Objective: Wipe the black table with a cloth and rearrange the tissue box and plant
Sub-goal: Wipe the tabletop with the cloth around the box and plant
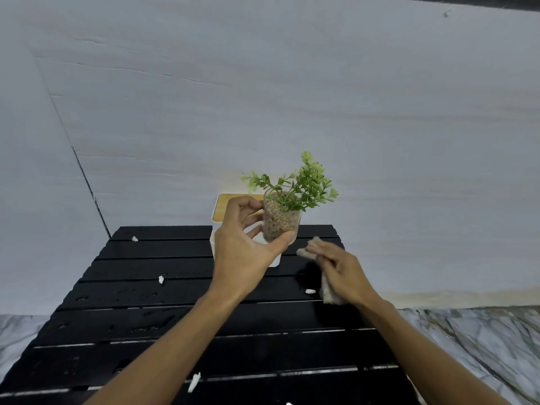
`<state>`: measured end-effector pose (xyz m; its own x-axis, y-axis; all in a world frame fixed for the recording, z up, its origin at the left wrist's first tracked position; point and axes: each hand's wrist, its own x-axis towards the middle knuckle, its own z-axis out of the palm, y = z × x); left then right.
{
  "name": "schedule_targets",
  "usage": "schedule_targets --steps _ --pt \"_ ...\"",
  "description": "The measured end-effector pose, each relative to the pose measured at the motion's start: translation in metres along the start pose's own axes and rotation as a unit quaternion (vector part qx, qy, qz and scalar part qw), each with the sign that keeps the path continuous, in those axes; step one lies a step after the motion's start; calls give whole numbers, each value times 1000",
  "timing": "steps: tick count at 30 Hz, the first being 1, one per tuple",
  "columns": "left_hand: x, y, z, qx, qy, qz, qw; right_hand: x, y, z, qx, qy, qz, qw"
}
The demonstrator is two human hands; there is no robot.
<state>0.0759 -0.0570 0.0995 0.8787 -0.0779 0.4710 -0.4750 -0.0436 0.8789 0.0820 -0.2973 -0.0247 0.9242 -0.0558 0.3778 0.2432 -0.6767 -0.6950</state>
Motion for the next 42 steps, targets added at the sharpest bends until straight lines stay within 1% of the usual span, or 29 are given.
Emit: schedule_targets --steps 1,4,6,9,14,16,18,21,23,24,26,27,30,35,38,42 --pt "0 0 0 1 0 0 1000 7 6 1 -25 2 15 1000" --pt "0 -1 0 0 1 -3 1000 24 19 14 -103 -33 49 993" --pt "2 -2 -1 0 3 -5 1000 29 16 22 -132 -55 40 989" --pt "3 -5 -1 4 3 -4 1000 26 11 27 -162 -112 -3 980" --pt "-2 -7 9 -3 -1 -14 1000 -9 -1 21 -156 -180 -88 967" --pt "-3 -9 15 -11 -3 -21 1000 -22 -12 17 -139 -202 -104 964" --pt "-5 -12 22 -16 -11 -32 999 -35 -20 11 -106 -214 -102 966" --pt "-7 -20 36 -17 -29 -45 998 -54 -27 -1 -17 -190 -49 980" --pt "-5 -26 47 -14 -42 -54 998 -62 -26 -6 27 -123 -7 992" --pt "-4 -30 53 -12 -47 -58 997 -64 -24 -6 25 -83 8 996" --pt "-1 -39 66 -4 -53 -65 996 -67 -19 -4 -36 -26 36 998" --pt "-1 -44 72 -1 -55 -68 996 -68 -16 -3 -77 -12 52 996" --pt "1 -62 92 10 -61 -73 995 -75 -17 5 -159 -5 83 984" --pt "10 -91 118 38 -66 -80 994 -85 -23 14 -293 14 48 955" --pt "16 -109 128 58 -60 -86 993 -85 -17 15 -321 -18 66 945" --pt "23 -125 139 64 -50 -92 992 -85 -19 15 -326 -34 92 940"
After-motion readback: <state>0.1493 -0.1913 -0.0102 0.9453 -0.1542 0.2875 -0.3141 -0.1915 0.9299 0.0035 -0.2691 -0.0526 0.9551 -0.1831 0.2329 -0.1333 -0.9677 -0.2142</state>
